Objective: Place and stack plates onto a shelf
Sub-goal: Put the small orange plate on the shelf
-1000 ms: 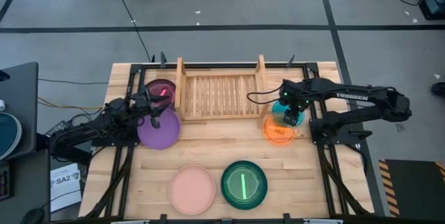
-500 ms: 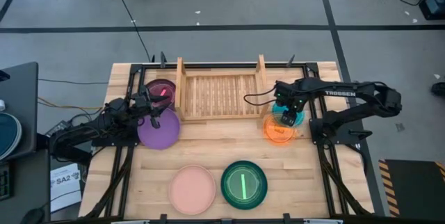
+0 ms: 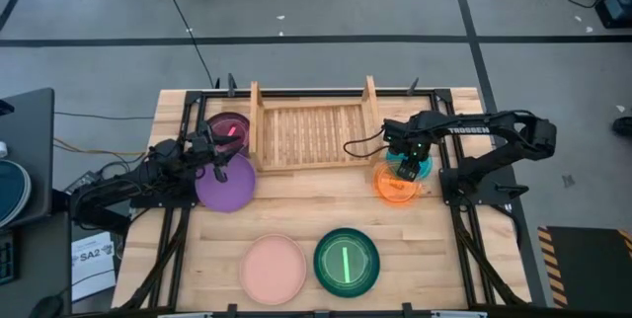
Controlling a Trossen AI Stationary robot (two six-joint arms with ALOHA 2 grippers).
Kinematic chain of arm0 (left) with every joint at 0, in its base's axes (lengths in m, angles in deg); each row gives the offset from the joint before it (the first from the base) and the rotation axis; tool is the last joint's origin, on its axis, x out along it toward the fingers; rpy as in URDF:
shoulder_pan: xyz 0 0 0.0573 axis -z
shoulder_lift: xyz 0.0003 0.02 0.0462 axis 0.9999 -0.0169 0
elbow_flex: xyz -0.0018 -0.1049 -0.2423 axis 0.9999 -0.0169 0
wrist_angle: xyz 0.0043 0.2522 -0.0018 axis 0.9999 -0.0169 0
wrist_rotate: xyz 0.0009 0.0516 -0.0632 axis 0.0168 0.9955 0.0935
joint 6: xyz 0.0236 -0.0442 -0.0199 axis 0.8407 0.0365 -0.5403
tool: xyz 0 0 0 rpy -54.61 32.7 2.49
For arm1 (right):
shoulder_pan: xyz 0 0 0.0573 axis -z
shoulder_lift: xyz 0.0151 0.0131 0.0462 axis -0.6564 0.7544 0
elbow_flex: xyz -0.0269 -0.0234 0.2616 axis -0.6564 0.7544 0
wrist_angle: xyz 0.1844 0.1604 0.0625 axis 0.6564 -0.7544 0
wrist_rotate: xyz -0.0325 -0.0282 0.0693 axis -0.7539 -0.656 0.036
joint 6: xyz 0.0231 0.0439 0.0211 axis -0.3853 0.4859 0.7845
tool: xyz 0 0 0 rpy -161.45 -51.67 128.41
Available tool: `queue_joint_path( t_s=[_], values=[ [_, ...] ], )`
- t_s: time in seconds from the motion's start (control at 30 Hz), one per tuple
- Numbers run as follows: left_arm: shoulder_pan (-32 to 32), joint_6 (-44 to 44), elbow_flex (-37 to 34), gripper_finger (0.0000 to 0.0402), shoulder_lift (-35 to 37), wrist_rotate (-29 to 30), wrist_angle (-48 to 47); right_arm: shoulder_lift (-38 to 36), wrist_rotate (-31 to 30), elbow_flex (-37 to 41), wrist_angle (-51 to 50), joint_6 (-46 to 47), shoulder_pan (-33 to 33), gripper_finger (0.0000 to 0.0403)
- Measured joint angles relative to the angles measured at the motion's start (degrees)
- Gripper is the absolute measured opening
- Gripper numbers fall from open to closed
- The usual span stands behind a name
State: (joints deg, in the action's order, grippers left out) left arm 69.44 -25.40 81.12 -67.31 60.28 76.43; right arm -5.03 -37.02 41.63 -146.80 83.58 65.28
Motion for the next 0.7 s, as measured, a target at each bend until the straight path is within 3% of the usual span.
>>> queue_joint_path(
  t_s=[0.17,0.7],
  values=[
    [0.0,-0.01,-0.01,0.0137,0.0,0.0,0.0,1.6,0.22,0.0,0.02,0.0,0.01,0.017],
    [0.0,0.0,-0.02,0.0137,0.0,0.0,-0.02,2.35,2.08,0.0,0.05,-1.03,-0.01,0.0038]
  ],
)
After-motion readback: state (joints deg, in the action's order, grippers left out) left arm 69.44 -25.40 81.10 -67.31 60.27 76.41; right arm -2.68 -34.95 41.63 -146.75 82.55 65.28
